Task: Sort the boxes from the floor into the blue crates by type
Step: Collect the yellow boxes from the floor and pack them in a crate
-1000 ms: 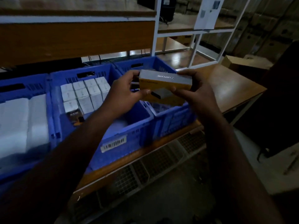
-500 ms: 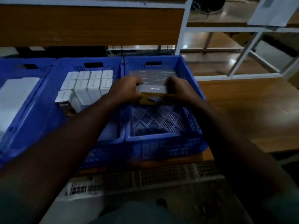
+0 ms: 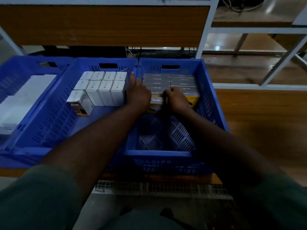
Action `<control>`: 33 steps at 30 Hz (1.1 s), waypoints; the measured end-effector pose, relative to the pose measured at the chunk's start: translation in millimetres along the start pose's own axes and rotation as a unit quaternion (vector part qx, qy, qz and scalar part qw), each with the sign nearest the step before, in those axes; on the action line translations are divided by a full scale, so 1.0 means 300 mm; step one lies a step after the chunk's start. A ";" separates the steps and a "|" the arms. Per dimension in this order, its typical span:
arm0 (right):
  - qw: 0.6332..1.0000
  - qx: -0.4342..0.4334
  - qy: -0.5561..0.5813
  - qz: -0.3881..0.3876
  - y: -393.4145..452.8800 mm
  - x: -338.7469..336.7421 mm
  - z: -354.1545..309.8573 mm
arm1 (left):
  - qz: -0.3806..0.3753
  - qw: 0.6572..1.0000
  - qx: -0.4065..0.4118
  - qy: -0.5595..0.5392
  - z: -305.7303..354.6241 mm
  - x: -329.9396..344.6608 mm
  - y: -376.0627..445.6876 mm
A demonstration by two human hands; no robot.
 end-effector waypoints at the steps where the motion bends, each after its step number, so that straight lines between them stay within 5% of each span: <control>1: 1.000 -0.002 -0.001 0.000 0.010 0.009 0.001 | -0.012 1.000 0.001 0.003 0.004 0.015 0.013; 5: 1.000 0.004 -0.008 -0.002 0.027 0.040 0.002 | -0.007 0.999 -0.044 -0.021 -0.003 0.073 0.099; 9: 1.000 0.001 -0.014 -0.010 0.046 0.059 0.011 | -0.085 0.995 0.003 -0.045 0.032 0.108 0.125; 15: 0.991 -0.078 -0.106 0.012 0.045 0.069 0.005 | 0.027 0.990 0.007 -0.140 0.038 0.123 0.188; 19: 0.981 -0.059 -0.178 0.052 0.057 0.063 0.021 | -0.008 0.996 0.027 -0.082 0.079 0.129 0.201; 23: 0.965 -0.076 -0.248 -0.031 0.072 0.123 0.071 | -0.024 0.987 0.007 -0.157 0.109 0.188 0.240; 33: 0.976 -0.084 -0.203 0.011 0.088 0.187 0.090 | 0.041 0.992 -0.033 -0.114 0.179 0.255 0.328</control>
Point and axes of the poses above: each hand's wrist, its own y-axis towards the middle knuckle, its own x-axis out of the palm, z = x × y, the point moved 4 cm from there along y, towards the middle knuckle, and after that the axes turned 6 degrees about x, right-handed, at the moved point
